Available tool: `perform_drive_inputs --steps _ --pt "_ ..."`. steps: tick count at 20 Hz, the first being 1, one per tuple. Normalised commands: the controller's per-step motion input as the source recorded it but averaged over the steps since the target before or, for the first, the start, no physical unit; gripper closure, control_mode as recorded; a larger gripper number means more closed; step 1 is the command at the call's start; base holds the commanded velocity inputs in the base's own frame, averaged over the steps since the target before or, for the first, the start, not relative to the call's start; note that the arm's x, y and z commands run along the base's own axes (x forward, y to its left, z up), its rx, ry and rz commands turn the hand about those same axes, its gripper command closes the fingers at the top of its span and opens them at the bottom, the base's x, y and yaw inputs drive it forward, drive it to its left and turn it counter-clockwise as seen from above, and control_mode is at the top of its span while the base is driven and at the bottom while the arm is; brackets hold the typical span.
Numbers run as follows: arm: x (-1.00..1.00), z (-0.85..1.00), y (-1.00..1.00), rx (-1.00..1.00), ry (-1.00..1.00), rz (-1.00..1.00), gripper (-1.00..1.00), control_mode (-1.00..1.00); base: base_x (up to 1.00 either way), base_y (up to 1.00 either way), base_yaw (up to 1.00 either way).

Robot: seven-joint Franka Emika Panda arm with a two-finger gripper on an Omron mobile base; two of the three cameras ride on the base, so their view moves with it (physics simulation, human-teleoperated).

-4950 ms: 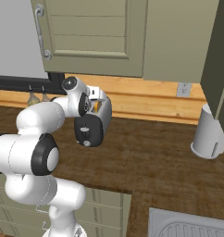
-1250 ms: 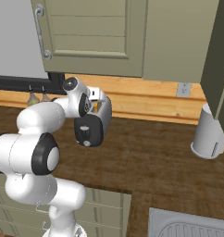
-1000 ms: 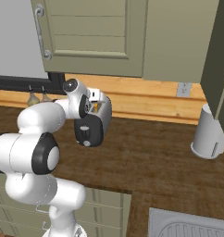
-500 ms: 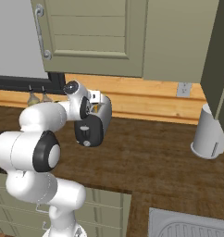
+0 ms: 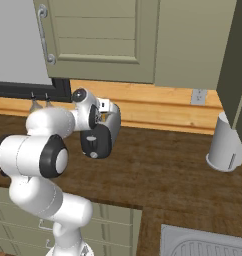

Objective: Start the toaster. Once the lever pops up, take the bread to the plate on the dining counter.

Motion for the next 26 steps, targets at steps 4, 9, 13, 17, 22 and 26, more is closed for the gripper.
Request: perform_drive_inputs --steps 4,9,13,17,22,26 --pt "0.16 -0.16 0.00 0.00 0.02 -0.01 -1.00 -1.00 0.00 0.00 0.00" --pt "0.14 -0.17 0.00 0.00 0.05 0.00 -1.00 -1.00 0.00 0.00 0.00" --pt "0.14 -0.16 0.00 0.00 0.04 0.00 -1.00 -1.00 0.00 0.00 0.00" --pt "0.14 -0.16 -0.01 0.00 0.02 0.00 -1.00 -1.00 0.00 0.00 0.00" --pt "0.14 -0.20 0.00 0.00 0.00 0.00 -1.00 -1.00 0.00 0.00 0.00" --pt "0.11 -0.22 0.00 0.00 0.00 -0.01 1.00 -1.00 0.00 0.00 0.00"
